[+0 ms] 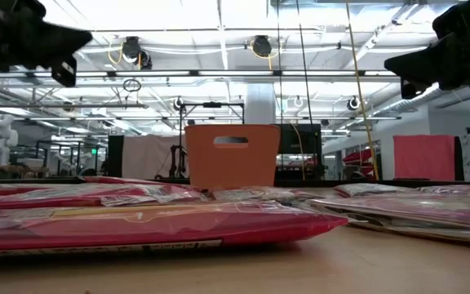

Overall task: Sort popcorn bags into baskets
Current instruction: Put the red popcorn bag into the orange bin

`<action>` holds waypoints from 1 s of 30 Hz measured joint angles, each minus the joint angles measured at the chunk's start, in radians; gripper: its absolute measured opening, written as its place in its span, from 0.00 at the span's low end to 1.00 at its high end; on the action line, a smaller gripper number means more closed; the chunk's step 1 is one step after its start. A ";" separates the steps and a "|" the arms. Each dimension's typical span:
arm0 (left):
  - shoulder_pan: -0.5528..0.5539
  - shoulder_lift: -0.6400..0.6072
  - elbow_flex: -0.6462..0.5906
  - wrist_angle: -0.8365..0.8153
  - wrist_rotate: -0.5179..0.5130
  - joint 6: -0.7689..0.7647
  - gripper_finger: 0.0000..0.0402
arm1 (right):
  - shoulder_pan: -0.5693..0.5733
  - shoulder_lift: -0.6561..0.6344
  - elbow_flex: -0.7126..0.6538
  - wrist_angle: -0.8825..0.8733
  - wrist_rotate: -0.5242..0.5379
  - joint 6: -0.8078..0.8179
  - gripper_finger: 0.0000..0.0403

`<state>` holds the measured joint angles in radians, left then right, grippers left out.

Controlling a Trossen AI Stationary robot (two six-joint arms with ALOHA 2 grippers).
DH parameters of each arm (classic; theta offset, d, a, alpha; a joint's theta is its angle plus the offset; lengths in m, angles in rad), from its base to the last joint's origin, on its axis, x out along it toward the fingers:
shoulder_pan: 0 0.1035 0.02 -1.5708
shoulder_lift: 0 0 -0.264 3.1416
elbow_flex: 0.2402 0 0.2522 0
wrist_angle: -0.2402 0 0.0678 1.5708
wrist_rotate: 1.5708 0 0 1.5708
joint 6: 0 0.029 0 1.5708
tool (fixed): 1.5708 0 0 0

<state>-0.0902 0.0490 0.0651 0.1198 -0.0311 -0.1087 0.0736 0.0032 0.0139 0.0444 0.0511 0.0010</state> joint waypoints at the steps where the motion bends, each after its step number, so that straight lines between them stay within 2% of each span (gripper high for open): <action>1: 0.000 0.007 0.022 -0.025 0.000 -0.012 0.02 | 0.000 0.000 0.000 0.000 0.000 0.011 0.00; 9: 0.000 0.183 0.307 -0.237 -0.005 -0.046 0.02 | 0.000 0.000 0.000 0.000 0.000 0.066 0.00; 22: -0.023 0.575 0.905 -0.676 -0.005 0.102 0.02 | 0.000 0.000 0.000 -0.006 0.002 0.098 0.00; 30: -0.026 0.779 1.149 -0.963 -0.057 0.124 0.02 | 0.000 0.000 0.000 0.003 0.010 0.194 0.00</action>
<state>-0.1165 0.8277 1.2145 -0.8427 -0.0880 0.0154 0.0738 0.0032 0.0141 0.0473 0.0608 0.1954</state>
